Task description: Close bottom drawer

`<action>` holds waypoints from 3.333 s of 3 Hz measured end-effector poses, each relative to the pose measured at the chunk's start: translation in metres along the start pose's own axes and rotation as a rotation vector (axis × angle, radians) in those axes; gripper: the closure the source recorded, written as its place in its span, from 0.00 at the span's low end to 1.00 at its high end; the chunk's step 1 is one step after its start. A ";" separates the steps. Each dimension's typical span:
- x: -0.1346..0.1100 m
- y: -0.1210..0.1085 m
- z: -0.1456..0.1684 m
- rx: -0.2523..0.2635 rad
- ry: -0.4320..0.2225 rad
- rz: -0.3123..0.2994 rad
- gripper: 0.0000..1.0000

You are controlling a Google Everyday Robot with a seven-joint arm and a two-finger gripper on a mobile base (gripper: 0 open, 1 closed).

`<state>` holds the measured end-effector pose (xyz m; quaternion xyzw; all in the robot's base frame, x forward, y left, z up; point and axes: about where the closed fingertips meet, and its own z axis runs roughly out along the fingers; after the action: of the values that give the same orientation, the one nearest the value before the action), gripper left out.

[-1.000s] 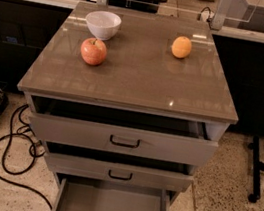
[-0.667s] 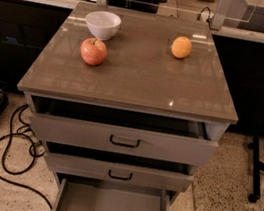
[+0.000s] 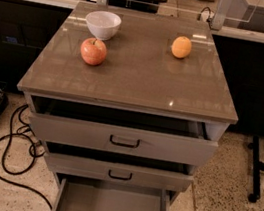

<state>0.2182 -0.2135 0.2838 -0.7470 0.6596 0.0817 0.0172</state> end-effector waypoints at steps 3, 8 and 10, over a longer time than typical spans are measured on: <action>-0.023 -0.003 0.048 0.060 -0.021 0.016 0.40; -0.035 -0.011 0.095 0.018 -0.083 0.008 1.00; -0.050 -0.014 0.139 0.013 -0.171 -0.009 1.00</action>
Offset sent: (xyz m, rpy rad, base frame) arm -0.0017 0.0468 -0.0610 0.0475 -0.0896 -0.0723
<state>0.2123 -0.1439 0.1533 -0.7400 0.6529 0.1410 0.0787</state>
